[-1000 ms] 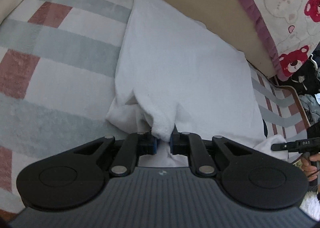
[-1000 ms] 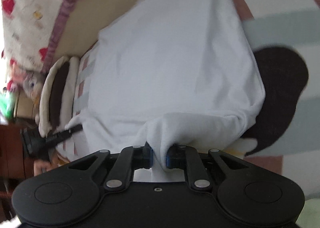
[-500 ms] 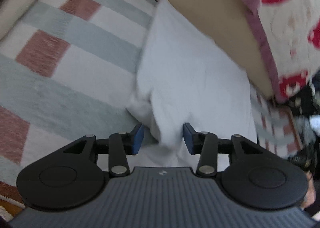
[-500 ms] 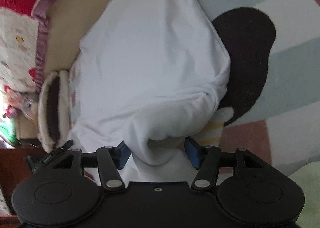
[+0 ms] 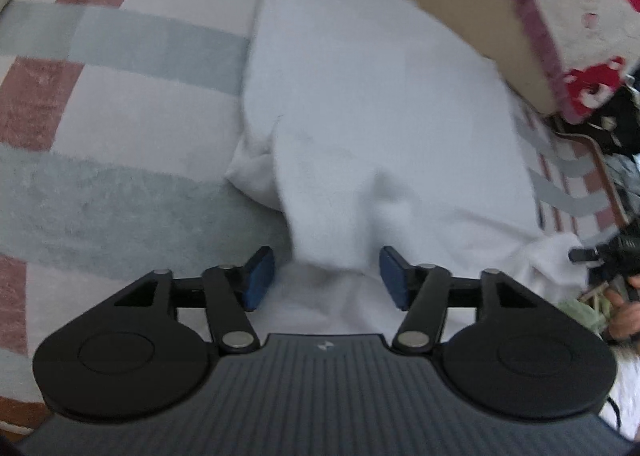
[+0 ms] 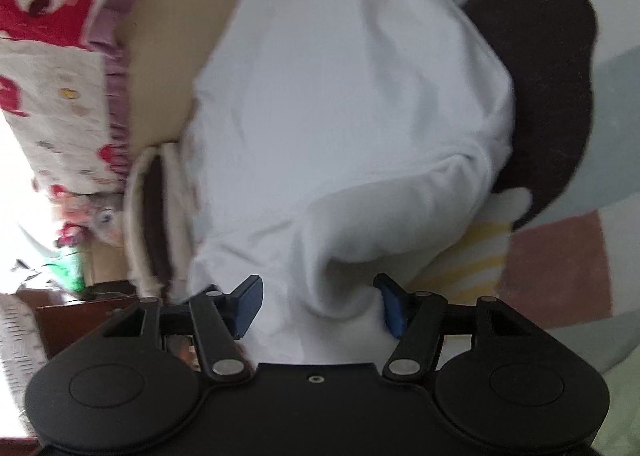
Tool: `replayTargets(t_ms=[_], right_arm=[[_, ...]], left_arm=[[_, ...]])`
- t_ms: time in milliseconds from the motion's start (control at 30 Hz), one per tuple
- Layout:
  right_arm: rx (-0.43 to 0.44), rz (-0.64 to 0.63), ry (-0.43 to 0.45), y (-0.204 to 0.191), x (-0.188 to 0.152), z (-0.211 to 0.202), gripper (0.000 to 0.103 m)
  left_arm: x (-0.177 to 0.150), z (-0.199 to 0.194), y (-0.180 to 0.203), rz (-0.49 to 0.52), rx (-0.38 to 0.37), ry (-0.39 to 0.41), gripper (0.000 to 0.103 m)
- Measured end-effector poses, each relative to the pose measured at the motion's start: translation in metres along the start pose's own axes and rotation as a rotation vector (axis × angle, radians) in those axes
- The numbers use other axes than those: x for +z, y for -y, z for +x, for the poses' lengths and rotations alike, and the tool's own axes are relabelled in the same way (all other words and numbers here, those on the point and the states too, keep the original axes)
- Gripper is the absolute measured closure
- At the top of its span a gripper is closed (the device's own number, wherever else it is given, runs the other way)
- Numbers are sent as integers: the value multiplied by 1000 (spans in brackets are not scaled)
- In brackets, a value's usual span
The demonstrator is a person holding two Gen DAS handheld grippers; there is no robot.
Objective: Fold clothes
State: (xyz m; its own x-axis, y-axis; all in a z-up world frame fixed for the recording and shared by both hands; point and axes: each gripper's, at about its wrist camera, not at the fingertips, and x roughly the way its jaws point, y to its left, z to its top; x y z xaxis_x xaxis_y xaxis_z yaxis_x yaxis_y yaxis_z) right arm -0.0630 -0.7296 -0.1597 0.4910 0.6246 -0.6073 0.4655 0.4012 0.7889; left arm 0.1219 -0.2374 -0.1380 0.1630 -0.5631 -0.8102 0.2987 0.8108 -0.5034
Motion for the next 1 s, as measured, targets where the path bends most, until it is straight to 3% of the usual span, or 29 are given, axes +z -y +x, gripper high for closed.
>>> replayTargets(t_ms=[67, 167, 233, 300, 333, 367, 467, 533, 700, 767, 833, 900, 967, 1000], right_arm=[[-43, 84, 22, 7, 1, 6, 35], [-22, 229, 60, 21, -3, 14, 33], [-34, 238, 53, 22, -9, 18, 33], [-69, 200, 46, 17, -16, 18, 61], [-99, 151, 46, 10, -21, 16, 80], [-109, 104, 48, 3, -26, 13, 81], [-17, -22, 68, -16, -38, -2, 84], [-58, -28, 62, -16, -41, -6, 84], [-159, -45, 48, -16, -47, -15, 83], [-205, -48, 40, -16, -48, -17, 81], [-213, -28, 45, -13, -46, -19, 79], [-187, -9, 63, -10, -45, -25, 71], [-161, 13, 82, -5, -44, -31, 46], [-148, 34, 90, 0, -43, -34, 43]], left_arm=[[-1, 0, -8, -72, -37, 7, 40], [-4, -1, -20, -179, -92, 17, 38], [-5, -2, -28, -250, -128, 24, 36], [-6, -3, -34, -309, -165, 32, 41], [-7, -5, -34, -294, -183, 39, 72], [-7, -8, -32, -263, -203, 37, 98], [-8, -28, -28, -235, -253, 71, 95], [-10, -34, -30, -245, -249, 68, 95], [-13, -18, -26, -215, -130, 0, 93], [-14, -17, -26, -215, -120, 3, 91], [-13, -20, -27, -222, -131, 22, 76], [-13, -22, -28, -229, -142, 42, 59], [-12, -26, -32, -266, -169, 83, 57], [-12, -30, -37, -303, -180, 124, 57]])
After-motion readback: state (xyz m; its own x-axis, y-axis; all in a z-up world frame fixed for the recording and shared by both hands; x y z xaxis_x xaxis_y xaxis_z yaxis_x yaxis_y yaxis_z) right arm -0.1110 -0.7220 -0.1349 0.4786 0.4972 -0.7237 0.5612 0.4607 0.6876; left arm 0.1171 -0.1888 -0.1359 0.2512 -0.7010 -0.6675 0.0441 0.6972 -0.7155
